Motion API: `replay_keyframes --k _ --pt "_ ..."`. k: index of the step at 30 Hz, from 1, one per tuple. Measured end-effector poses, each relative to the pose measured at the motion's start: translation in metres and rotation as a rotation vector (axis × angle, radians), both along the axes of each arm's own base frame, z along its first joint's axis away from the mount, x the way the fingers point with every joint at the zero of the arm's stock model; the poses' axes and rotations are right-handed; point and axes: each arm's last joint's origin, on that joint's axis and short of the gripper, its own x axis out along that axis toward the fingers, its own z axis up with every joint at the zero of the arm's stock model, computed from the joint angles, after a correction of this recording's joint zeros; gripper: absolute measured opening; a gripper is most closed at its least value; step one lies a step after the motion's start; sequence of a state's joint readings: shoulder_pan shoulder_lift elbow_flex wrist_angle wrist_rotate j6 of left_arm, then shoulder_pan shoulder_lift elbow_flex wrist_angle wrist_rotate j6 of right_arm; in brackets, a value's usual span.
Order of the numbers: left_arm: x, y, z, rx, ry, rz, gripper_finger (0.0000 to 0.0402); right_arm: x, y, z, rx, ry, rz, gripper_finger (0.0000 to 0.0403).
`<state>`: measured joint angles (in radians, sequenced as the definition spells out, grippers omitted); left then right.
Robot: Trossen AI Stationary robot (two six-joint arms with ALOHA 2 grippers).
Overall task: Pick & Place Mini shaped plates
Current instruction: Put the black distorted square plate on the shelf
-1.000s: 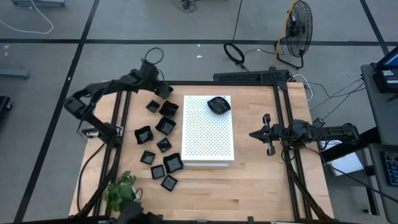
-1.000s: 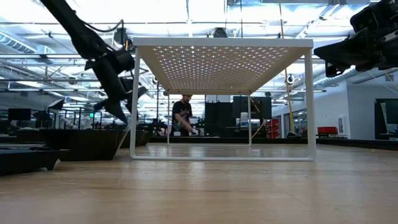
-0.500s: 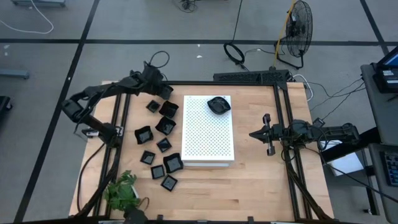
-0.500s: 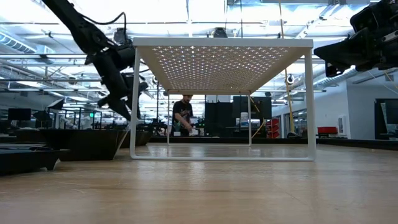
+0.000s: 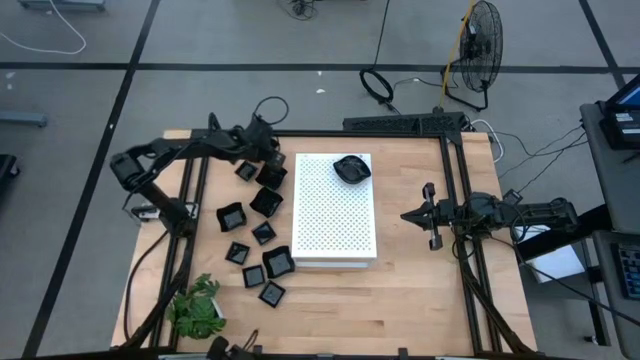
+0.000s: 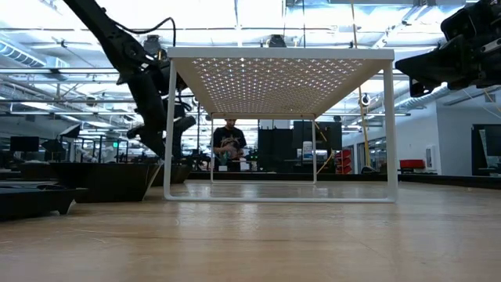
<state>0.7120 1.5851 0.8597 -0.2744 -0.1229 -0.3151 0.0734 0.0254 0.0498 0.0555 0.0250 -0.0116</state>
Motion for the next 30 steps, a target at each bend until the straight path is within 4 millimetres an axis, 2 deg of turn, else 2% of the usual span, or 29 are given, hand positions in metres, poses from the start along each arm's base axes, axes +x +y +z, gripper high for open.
replay_keyframes --k 6,9,25,30 --pt "0.002 0.005 -0.025 -0.054 0.062 0.011 0.0195 0.000 0.000 0.000 0.000 0.000 0.000 0.0000" --pt "0.005 0.006 -0.031 -0.070 0.058 0.002 0.0195 0.000 0.000 0.000 0.000 0.000 0.000 0.0000" --pt "0.006 0.005 -0.024 -0.043 0.031 0.003 0.0195 0.000 0.000 0.000 0.000 0.000 0.000 0.0000" --pt "0.006 0.005 -0.022 -0.026 0.034 0.010 0.0178 0.000 0.000 0.000 0.000 0.000 0.000 0.0000"
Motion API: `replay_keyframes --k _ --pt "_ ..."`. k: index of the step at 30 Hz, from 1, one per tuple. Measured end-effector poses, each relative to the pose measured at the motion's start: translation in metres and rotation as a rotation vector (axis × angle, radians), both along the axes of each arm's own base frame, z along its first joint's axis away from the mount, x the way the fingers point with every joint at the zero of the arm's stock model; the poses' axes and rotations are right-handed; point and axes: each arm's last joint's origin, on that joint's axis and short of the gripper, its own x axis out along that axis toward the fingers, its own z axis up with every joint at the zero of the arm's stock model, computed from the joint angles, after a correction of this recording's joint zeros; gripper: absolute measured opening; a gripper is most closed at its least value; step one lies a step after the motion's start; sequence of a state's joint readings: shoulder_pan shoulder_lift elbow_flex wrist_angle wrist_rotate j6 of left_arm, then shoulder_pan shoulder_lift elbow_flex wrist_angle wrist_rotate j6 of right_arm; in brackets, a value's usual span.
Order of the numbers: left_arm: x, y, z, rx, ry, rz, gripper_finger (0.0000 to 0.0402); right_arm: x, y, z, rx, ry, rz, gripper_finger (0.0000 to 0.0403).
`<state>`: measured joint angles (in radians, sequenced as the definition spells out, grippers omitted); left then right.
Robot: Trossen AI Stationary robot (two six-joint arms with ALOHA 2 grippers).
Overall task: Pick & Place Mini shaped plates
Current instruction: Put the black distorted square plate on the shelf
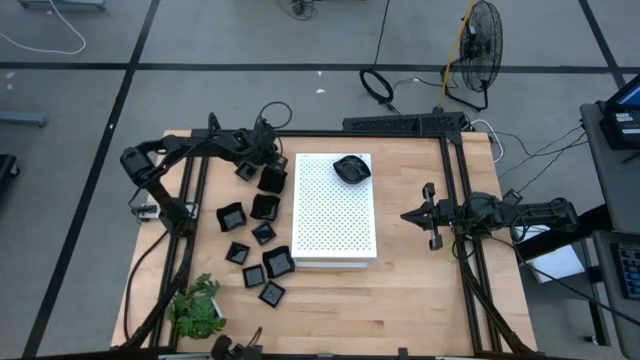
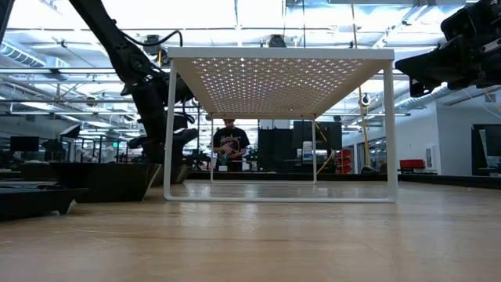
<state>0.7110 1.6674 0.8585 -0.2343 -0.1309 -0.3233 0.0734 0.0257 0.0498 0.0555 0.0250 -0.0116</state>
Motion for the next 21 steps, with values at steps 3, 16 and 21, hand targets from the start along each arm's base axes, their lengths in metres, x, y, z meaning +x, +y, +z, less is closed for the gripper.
replay_keyframes --k 3,16,21 --pt "-0.0004 0.0004 0.0000 0.006 0.006 0.005 0.0154 0.0000 0.0000 0.0000 0.000 0.000 0.000 0.0000" --pt "-0.0004 0.0004 -0.0001 0.007 0.009 0.000 0.0060 0.0000 0.0000 0.0000 0.000 0.000 0.000 0.0000" --pt "-0.0004 0.0004 0.0000 0.009 0.010 0.002 0.0027 0.0000 0.0000 0.0000 0.000 0.000 0.000 0.0000"
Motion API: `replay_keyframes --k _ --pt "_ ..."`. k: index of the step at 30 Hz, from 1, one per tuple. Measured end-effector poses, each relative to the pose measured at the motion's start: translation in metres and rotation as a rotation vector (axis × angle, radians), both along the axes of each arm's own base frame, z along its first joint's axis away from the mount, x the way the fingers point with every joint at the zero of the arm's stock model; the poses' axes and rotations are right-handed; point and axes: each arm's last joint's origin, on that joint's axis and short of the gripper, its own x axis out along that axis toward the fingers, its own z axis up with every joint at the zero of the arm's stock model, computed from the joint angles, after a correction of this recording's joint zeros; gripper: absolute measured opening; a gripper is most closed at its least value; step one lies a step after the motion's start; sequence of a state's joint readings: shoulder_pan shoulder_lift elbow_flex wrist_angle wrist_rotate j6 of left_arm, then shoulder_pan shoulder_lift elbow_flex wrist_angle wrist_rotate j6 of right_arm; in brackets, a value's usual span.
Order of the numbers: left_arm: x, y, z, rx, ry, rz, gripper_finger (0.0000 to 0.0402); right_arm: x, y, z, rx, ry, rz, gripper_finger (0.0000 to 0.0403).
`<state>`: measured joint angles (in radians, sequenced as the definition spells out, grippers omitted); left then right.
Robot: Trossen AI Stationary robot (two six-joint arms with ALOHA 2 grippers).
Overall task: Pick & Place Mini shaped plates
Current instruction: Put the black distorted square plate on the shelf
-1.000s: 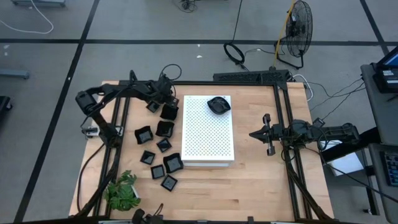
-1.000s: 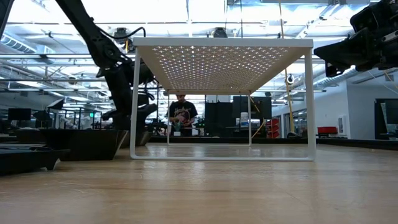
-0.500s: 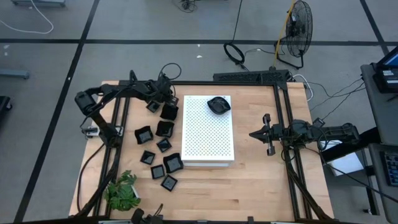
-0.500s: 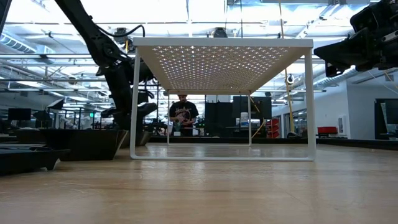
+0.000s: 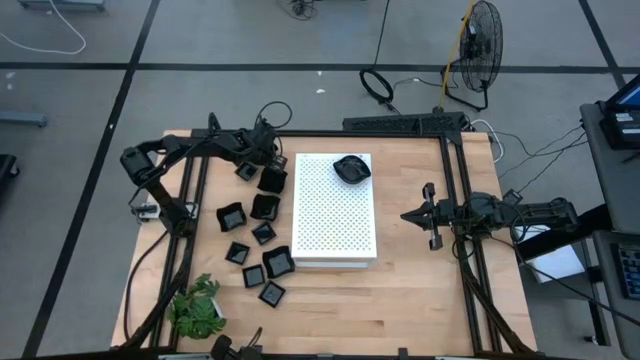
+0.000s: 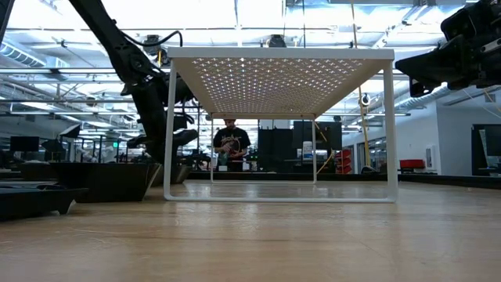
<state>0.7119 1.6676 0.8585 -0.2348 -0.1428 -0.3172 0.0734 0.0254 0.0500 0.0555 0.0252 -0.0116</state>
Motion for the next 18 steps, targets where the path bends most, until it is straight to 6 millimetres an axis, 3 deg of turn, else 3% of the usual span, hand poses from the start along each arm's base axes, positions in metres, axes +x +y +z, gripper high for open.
replay_keyframes --k 4,9,18 --pt "0.000 0.000 0.000 0.005 0.000 0.002 0.0005 0.000 0.000 0.000 0.000 0.000 0.000 0.0000" --pt "-0.002 -0.006 0.016 0.060 0.014 -0.029 0.0016 0.000 0.000 0.000 0.000 0.000 0.000 0.0000" --pt "-0.012 -0.045 0.096 0.335 -0.092 -0.121 0.0015 0.000 0.000 0.000 0.000 0.000 0.000 0.0000"
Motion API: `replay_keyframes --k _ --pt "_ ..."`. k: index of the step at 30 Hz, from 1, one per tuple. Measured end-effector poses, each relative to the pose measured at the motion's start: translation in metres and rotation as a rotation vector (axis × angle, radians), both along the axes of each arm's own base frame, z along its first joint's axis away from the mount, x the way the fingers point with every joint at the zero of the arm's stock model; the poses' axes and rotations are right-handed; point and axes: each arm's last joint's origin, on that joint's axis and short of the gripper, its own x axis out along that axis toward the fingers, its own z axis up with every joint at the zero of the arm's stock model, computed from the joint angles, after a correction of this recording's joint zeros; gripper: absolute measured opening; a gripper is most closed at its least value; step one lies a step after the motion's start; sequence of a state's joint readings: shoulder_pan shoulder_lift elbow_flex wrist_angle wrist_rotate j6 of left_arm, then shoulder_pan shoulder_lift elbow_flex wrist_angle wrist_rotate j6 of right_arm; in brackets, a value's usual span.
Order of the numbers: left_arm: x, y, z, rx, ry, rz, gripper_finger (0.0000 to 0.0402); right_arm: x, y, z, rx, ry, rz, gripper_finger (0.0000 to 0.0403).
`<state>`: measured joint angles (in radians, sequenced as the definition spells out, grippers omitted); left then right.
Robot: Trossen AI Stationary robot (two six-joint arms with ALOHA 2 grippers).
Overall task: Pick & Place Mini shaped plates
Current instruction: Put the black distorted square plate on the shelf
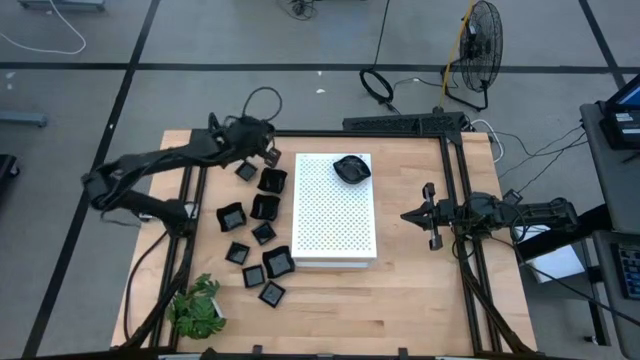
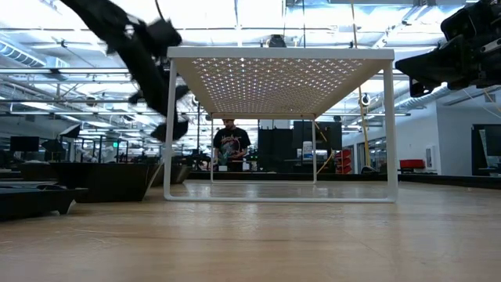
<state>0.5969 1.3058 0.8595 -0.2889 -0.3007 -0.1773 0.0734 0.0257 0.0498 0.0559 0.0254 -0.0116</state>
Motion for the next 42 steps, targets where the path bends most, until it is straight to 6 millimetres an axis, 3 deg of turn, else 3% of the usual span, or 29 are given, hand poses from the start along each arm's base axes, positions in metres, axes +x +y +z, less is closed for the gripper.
replay_keyframes --k 6,12,19,27,35,42 --pt "-0.010 -0.044 0.047 0.157 -0.114 -0.178 0.0005 0.000 0.000 0.000 0.000 0.000 0.000 0.0000" --pt "-0.002 -0.081 0.066 0.233 -0.223 -0.350 0.0009 0.000 0.000 0.000 0.000 0.000 0.000 0.0000" --pt "0.033 -0.109 0.053 0.370 -0.133 -0.594 0.0017 0.000 0.000 0.000 0.000 0.000 0.000 0.0000" --pt "0.065 -0.118 0.024 0.409 -0.035 -0.701 0.0005 0.000 0.000 0.000 0.000 0.000 0.000 0.0000" --pt "0.071 -0.119 0.015 0.364 -0.029 -0.693 0.0030 0.000 0.000 0.000 0.000 0.000 0.000 0.0000" --pt "0.071 -0.120 0.015 0.346 -0.041 -0.681 0.0024 0.000 0.000 0.000 0.000 0.000 0.000 0.0000"
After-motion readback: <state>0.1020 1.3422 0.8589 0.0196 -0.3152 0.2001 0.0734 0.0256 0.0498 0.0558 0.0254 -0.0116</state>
